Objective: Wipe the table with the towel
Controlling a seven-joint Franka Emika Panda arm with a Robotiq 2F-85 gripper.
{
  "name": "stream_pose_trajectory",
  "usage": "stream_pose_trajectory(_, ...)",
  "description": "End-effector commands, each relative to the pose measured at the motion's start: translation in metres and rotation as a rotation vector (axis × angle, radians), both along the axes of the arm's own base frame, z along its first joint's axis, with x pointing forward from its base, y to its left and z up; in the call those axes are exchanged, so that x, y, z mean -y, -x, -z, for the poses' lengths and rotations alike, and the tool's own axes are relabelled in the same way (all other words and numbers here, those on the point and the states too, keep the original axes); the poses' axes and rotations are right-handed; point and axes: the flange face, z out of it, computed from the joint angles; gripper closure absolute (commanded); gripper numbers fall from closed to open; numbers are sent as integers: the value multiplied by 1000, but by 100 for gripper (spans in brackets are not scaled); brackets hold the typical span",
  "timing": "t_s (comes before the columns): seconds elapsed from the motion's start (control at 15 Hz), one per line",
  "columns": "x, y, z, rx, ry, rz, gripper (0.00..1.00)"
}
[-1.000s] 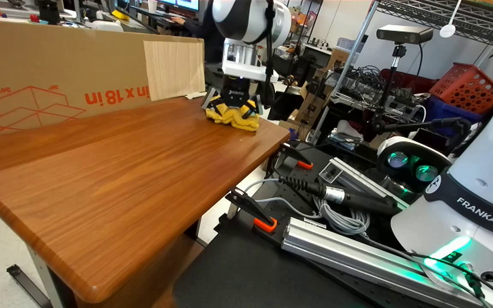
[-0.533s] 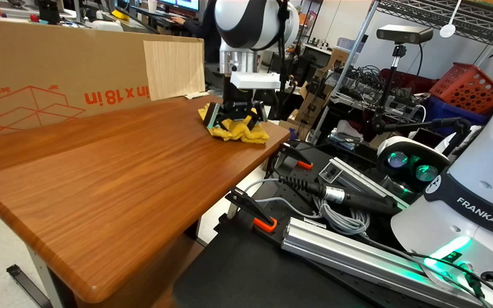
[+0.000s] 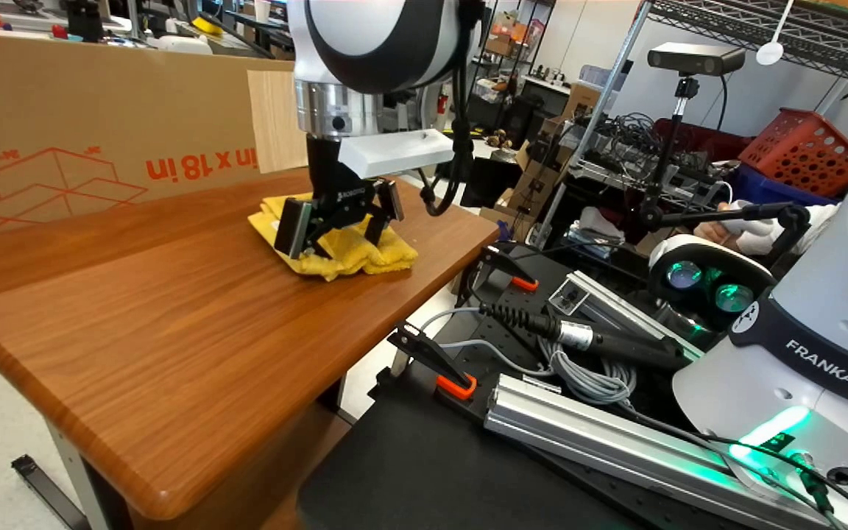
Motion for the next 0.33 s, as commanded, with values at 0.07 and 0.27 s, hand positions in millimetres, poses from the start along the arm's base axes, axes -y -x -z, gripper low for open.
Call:
stream_pose_trajectory(0.07, -10, 19, -69, 70, 36, -62, 0)
stream_pose_trajectory(0.27, -14, 2, -47, 64, 9, -52, 0)
